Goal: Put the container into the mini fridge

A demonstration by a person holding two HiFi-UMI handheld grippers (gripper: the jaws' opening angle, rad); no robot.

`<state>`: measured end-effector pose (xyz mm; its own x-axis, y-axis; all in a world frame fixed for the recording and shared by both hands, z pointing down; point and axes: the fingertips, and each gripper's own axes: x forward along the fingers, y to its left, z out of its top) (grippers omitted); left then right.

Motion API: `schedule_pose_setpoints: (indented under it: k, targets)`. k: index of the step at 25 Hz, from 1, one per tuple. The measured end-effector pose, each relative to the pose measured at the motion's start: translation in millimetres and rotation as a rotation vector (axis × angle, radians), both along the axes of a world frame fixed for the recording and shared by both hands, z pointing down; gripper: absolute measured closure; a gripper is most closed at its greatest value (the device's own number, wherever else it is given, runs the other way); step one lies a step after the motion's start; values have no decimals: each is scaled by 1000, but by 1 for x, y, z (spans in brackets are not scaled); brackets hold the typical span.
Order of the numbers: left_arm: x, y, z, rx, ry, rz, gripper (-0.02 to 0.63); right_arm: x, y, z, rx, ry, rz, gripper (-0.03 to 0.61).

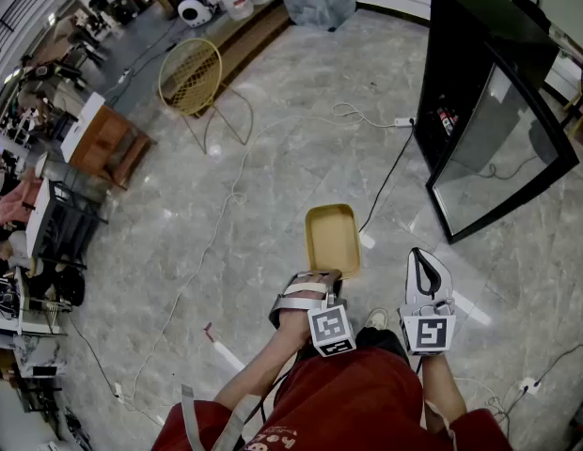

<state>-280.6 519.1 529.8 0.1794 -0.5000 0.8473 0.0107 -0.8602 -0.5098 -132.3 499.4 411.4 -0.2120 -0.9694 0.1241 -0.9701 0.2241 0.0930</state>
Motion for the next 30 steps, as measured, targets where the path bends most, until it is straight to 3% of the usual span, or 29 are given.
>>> schedule_pose_setpoints:
  k: [3,10,19,23,30]
  targets:
    - [-17,-18,0,9,1,-15,580,-18,-16,-3,17,-38,-12,578]
    - [-62,-57,-8,23,34,-29,581,-65,-56,-6,7,24,-30,578]
    - [-124,-111,-10,28,110,-74,581,-139,-118,-11,36,19,-65,578]
    - [-156,-128,-6,39,104,-72,581,-174,-137,-16,68,13,-69,578]
    - [-182,-153,-3,46,92,-61,581,-188,-156,-13,60,30,-62,578]
